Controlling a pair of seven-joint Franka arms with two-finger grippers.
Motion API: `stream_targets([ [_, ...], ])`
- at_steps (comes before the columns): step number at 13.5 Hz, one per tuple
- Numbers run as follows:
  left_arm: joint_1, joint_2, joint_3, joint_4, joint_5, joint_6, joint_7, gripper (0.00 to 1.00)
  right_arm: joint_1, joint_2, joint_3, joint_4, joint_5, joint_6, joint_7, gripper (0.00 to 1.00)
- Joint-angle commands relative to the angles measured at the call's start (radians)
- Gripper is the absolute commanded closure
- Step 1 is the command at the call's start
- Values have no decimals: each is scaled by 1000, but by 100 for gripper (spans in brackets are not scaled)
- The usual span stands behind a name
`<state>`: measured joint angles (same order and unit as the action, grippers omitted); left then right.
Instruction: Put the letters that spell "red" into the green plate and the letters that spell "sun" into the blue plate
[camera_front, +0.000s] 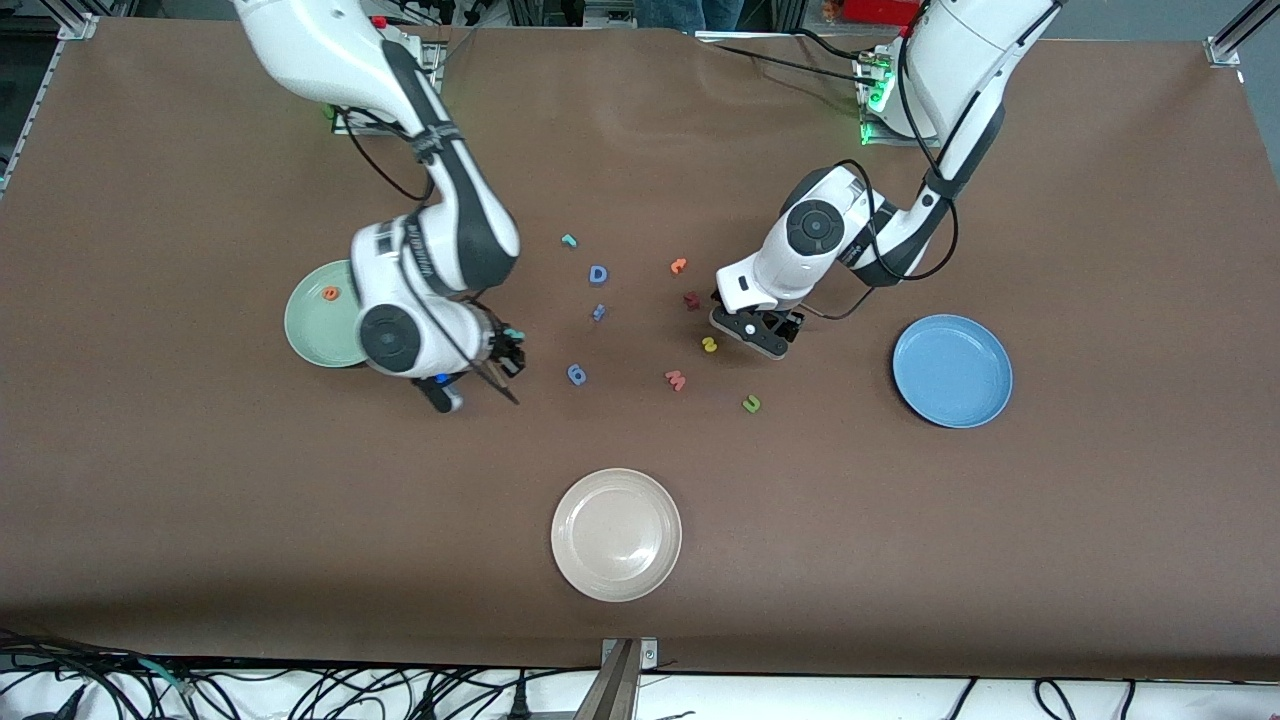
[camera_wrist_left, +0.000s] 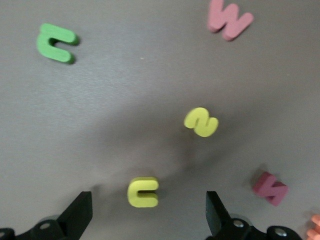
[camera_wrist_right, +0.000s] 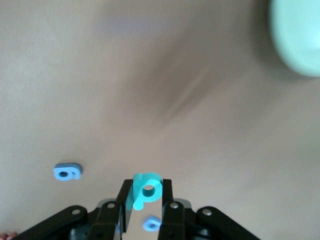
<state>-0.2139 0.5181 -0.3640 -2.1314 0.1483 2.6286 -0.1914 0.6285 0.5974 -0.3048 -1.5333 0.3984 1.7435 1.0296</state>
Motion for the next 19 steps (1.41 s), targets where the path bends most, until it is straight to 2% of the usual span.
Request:
stream_targets([
  [1, -16, -15, 25, -19, 2, 33, 15, 0, -6, -20, -127, 30, 8, -169, -237, 98],
  [3, -21, -7, 28, -16, 2, 39, 9, 0, -6, -21, -222, 22, -15, -238, -426, 98],
  [5, -36, -3, 33, -15, 17, 41, -16, 0, -6, -19, -281, -19, -50, -230, -601, 98],
  [8, -39, 14, 39, -5, 192, 41, -162, 0, -6, -13, -345, -163, -61, -113, -822, 98],
  [10, -39, 19, 45, -1, 234, 41, -203, 0, -6, -16, -347, -272, -56, -3, -910, 98],
  [13, -48, 20, 45, 2, 228, 41, -204, 1, -6, -4, -344, -350, -49, 91, -939, 96],
  [19, -76, 43, 47, 27, 234, 39, -253, 5, -6, 44, -326, -358, -3, 117, -958, 95],
])
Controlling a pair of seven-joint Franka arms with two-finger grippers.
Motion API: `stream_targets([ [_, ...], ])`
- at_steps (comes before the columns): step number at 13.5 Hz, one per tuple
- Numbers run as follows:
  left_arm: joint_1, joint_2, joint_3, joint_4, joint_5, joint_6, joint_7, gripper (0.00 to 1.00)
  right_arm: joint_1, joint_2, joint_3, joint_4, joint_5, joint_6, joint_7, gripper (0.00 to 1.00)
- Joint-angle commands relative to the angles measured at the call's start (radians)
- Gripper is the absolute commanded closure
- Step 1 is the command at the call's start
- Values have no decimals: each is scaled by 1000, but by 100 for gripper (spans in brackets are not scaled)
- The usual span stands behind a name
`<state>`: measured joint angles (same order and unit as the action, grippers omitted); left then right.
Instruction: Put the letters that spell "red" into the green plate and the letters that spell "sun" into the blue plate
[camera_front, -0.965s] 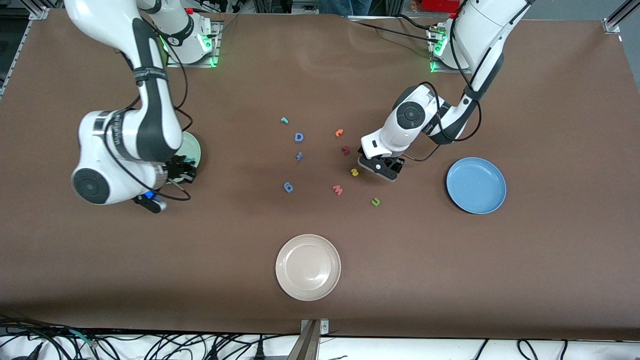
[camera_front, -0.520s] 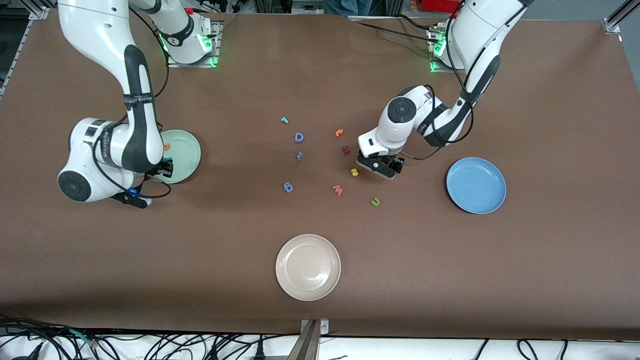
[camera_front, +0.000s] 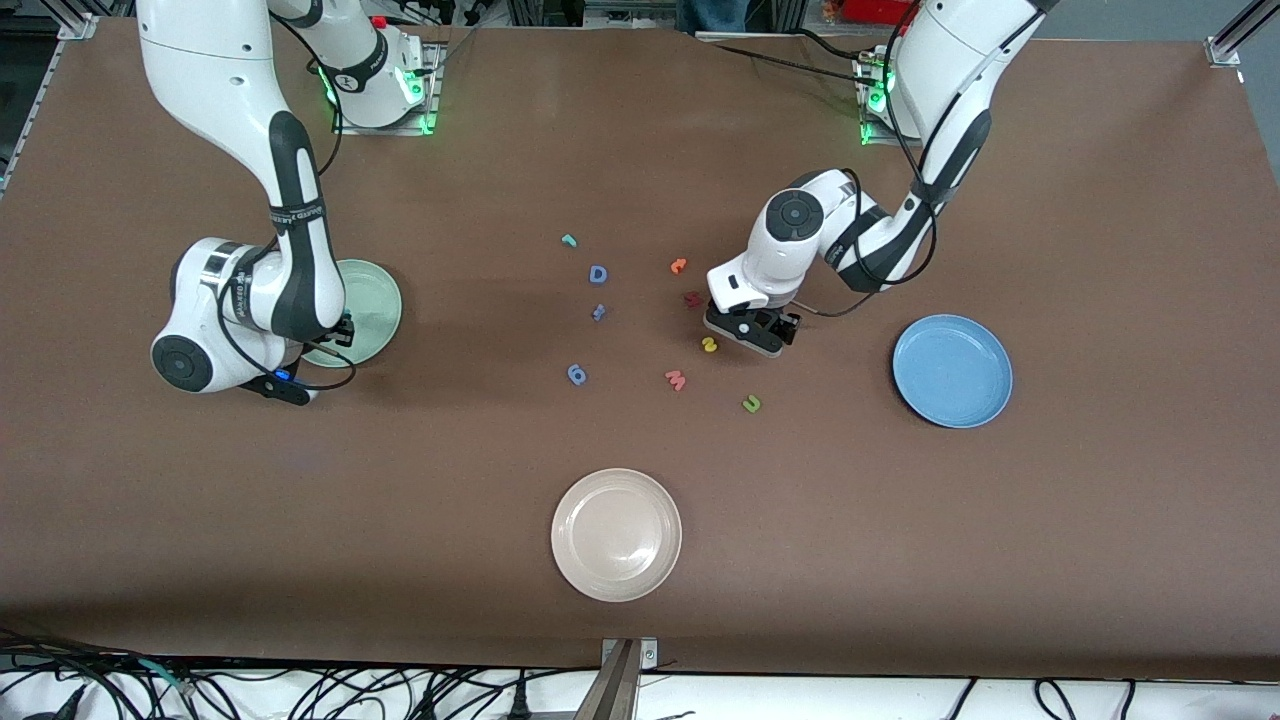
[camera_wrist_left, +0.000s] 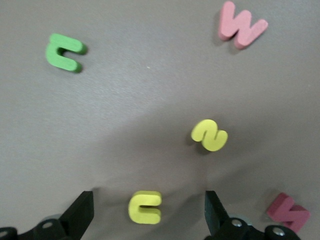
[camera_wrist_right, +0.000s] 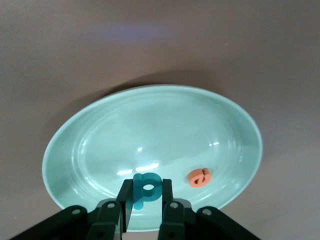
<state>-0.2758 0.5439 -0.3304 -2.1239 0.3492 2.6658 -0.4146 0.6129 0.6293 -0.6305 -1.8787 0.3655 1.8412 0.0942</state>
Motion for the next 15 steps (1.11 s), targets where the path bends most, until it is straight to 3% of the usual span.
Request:
stream_targets([
  [1, -14, 19, 13, 19, 34, 2, -30, 11, 10, 18, 0, -13, 33, 20, -22, 95],
  [5, -14, 18, 19, 19, 59, 2, -44, 38, 8, 50, 14, -14, 35, 35, -22, 92],
  [7, -16, 19, 20, 19, 86, -3, -65, 56, 8, 52, 14, -16, 35, 35, -22, 84],
  [10, -20, 34, 20, 19, 184, -4, -162, 64, 8, 47, 14, -13, 35, 27, -21, 37],
  [12, -20, 42, 20, 19, 290, -3, -304, 75, 13, 15, 9, -4, 35, -3, -2, 21],
  [13, -19, 45, 20, 19, 327, -3, -340, 75, 15, -5, 5, 15, 36, -37, 2, 13],
  [15, -19, 48, 20, 19, 336, -3, -345, 76, 19, -46, 5, 67, 38, -135, 95, 13],
])
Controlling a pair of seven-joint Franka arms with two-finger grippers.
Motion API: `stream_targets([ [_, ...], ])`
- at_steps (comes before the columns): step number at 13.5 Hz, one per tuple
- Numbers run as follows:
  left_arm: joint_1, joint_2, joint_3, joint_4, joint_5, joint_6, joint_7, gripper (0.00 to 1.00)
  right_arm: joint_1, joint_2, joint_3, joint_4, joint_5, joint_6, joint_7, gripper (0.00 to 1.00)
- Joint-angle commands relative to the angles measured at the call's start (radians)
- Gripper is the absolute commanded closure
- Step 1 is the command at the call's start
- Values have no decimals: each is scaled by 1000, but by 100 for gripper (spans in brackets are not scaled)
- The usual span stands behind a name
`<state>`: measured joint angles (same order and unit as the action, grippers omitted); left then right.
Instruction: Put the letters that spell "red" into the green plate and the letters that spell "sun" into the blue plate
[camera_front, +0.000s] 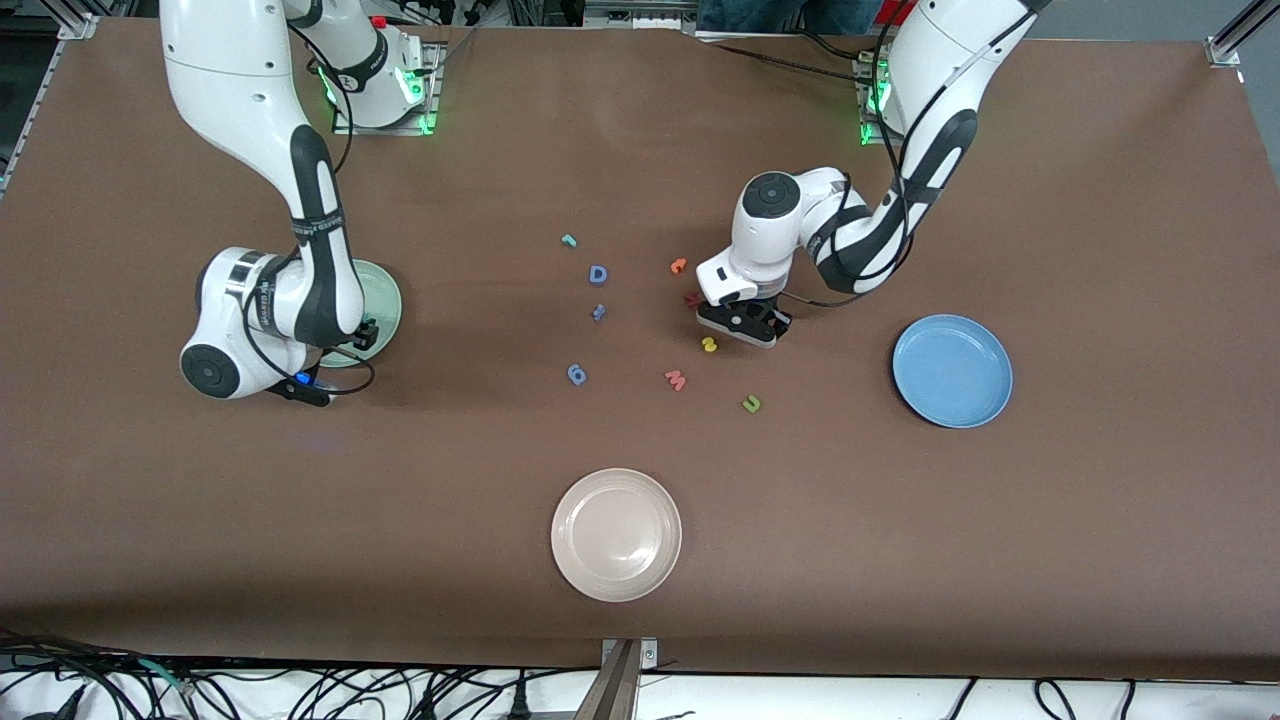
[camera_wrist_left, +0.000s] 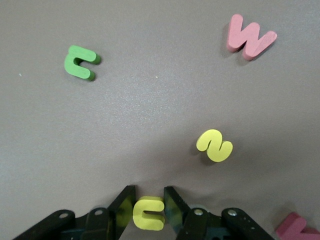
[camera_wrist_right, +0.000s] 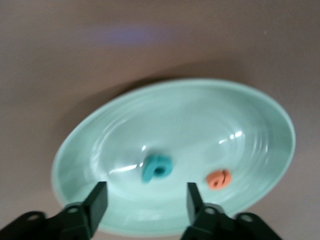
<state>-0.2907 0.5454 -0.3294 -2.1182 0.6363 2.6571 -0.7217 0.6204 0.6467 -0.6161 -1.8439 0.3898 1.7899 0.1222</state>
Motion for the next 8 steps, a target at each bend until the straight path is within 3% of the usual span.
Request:
stream_targets([
  [1, -1, 47, 23, 15, 49, 6, -33, 76, 21, -82, -7, 49, 14, -116, 132, 13],
  [8, 16, 19, 24, 27, 40, -5, -27, 76, 258, -183, 16, 45, 24, -126, 655, 13],
])
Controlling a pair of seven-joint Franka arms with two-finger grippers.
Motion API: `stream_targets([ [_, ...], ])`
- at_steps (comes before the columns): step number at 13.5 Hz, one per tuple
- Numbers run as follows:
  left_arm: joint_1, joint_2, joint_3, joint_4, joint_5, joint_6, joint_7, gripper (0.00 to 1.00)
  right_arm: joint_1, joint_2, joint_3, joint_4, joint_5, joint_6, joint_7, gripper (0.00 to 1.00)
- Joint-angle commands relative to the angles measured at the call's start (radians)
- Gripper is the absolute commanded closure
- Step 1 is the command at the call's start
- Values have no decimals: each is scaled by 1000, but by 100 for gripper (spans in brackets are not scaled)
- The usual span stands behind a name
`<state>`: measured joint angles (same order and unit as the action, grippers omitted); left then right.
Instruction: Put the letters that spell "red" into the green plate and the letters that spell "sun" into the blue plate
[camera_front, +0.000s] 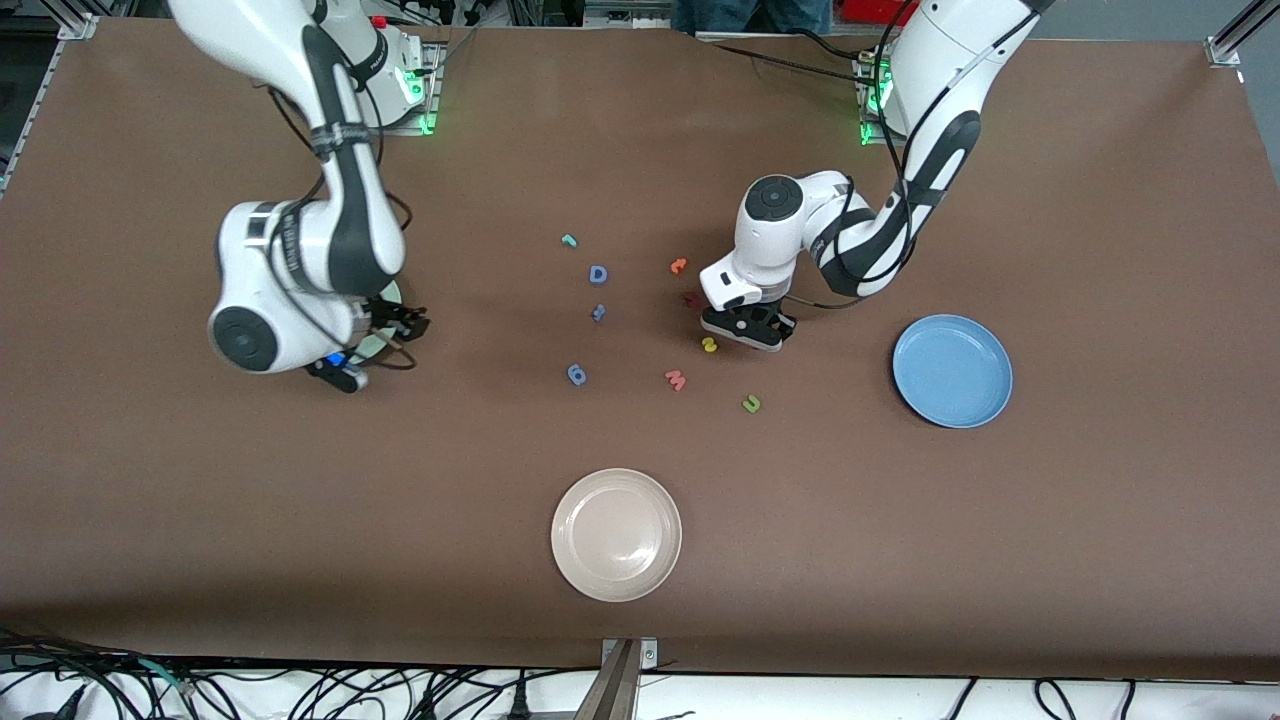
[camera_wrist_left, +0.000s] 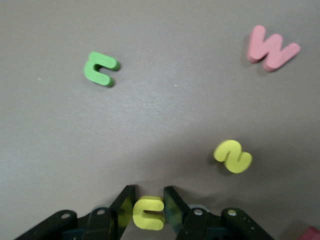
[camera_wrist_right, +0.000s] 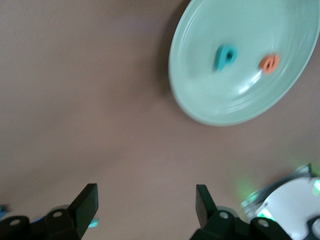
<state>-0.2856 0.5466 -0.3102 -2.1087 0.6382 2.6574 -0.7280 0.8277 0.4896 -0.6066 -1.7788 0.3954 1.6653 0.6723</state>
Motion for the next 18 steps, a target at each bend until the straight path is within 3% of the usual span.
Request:
stream_targets([
  [1, 16, 18, 5, 21, 37, -7, -18, 76, 80, -25, 25, -27, 28, 10, 149, 14],
  [6, 29, -13, 3, 41, -69, -76, 105, 75, 102, -34, 134, -92, 111, 91, 165, 14],
  [8, 37, -27, 3, 41, -126, -96, 166, 75, 103, -58, 191, -161, 114, 199, 202, 14],
  [12, 69, -49, 3, 42, -132, -123, 189, 75, 103, -63, 313, -275, 161, 430, 331, 14],
  [18, 261, -160, 3, 102, -359, -379, 652, 74, 105, -65, 373, -366, 187, 530, 420, 17],
])
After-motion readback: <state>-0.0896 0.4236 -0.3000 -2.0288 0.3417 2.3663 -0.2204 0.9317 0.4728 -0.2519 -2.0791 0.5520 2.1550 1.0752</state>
